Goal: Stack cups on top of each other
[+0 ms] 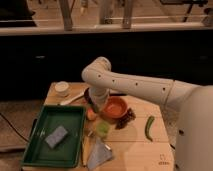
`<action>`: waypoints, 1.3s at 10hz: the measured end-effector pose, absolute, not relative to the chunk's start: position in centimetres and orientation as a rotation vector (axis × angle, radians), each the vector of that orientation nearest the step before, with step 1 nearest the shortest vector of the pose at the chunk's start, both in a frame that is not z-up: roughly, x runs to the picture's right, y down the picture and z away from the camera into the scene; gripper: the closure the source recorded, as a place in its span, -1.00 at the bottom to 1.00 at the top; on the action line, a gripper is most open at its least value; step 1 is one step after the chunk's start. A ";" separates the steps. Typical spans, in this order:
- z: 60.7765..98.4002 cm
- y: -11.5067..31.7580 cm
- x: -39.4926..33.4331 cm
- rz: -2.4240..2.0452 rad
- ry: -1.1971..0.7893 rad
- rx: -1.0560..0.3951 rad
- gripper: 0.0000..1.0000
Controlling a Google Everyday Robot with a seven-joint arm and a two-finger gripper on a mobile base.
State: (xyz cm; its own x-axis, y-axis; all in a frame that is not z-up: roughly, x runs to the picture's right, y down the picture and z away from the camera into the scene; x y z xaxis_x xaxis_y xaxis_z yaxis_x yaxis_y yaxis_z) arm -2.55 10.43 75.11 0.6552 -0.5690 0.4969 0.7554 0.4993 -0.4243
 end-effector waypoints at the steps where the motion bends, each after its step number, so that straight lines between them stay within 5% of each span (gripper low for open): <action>1: 74.9 11.0 -2.5 -0.825 -0.316 -0.669 1.00; 13: 71.9 17.0 0.3 -0.941 -0.445 -0.655 1.00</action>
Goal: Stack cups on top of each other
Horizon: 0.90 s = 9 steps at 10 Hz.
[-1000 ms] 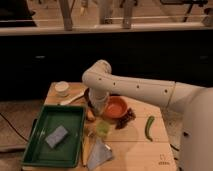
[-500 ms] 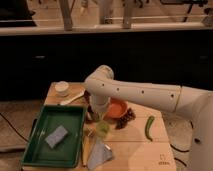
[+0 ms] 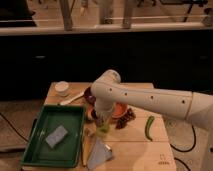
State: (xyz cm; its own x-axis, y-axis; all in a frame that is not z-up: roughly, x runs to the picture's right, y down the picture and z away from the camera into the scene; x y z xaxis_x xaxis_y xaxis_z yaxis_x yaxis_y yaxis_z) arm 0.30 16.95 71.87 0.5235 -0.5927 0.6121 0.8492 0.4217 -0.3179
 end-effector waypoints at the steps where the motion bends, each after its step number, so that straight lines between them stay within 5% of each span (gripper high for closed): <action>1: 71.9 17.3 0.7 -0.942 -0.447 -0.658 1.00; 9: 72.9 19.0 1.7 -0.946 -0.444 -0.664 1.00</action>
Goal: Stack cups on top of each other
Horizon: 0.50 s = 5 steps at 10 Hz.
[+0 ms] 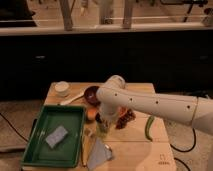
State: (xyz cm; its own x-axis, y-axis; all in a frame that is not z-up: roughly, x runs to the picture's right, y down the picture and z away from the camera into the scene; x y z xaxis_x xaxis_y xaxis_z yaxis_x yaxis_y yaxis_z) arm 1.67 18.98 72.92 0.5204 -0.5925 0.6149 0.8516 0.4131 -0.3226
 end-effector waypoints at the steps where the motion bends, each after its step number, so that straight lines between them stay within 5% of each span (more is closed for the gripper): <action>1: 73.1 19.1 1.6 -0.948 -0.443 -0.660 0.99; 5: 73.5 19.6 1.4 -0.957 -0.438 -0.658 0.31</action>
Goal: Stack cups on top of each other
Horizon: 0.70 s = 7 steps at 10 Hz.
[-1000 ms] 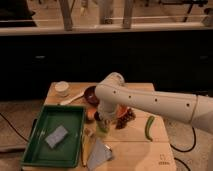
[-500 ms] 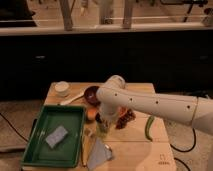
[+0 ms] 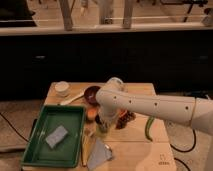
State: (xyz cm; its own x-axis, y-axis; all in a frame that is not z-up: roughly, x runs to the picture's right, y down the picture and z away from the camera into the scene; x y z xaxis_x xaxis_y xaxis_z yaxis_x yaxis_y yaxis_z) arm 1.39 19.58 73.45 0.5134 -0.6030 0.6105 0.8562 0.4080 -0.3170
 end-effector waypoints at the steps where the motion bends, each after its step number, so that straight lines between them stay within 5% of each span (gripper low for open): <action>1: 73.5 19.7 1.4 -0.957 -0.438 -0.658 0.10; 3: 73.5 19.8 1.4 -0.955 -0.439 -0.658 -0.21; 7: 73.6 19.6 1.5 -0.949 -0.445 -0.655 -0.10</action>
